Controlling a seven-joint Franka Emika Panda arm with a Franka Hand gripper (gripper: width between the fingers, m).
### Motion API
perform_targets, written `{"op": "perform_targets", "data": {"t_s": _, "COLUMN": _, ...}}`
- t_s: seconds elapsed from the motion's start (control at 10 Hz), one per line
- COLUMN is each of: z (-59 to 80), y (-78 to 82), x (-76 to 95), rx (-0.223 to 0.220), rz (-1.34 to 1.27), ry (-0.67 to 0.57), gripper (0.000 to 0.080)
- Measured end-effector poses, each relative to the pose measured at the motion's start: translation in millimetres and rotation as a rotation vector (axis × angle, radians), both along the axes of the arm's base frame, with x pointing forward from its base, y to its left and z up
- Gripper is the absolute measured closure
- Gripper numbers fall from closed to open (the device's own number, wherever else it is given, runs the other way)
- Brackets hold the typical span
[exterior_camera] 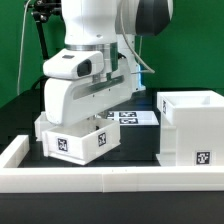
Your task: Assemble drawer
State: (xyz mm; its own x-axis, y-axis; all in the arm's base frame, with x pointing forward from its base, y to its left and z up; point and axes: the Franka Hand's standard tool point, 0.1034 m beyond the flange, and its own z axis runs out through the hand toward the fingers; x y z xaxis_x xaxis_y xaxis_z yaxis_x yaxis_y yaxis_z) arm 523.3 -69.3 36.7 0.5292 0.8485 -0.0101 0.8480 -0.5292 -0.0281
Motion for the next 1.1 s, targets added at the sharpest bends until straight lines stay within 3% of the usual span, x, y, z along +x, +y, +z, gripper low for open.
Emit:
{"op": "perform_targets", "data": {"t_s": 0.4, "z": -1.0, "y": 0.4, "x": 5.0, "rx": -0.022, "rz": 0.37, "ry": -0.029, "gripper": 0.0758}}
{"op": "perform_targets", "data": {"t_s": 0.9, "z": -2.5, "y": -5.6, "x": 3.9, "rx": -0.045, "rz": 0.524, "ry": -0.032, "gripper": 0.0758}}
{"op": "perform_targets", "data": {"t_s": 1.1, "z": -7.3, "y": 10.1, "x": 5.8, "rx": -0.064, "rz": 0.606, "ry": -0.026, "gripper": 0.0758}}
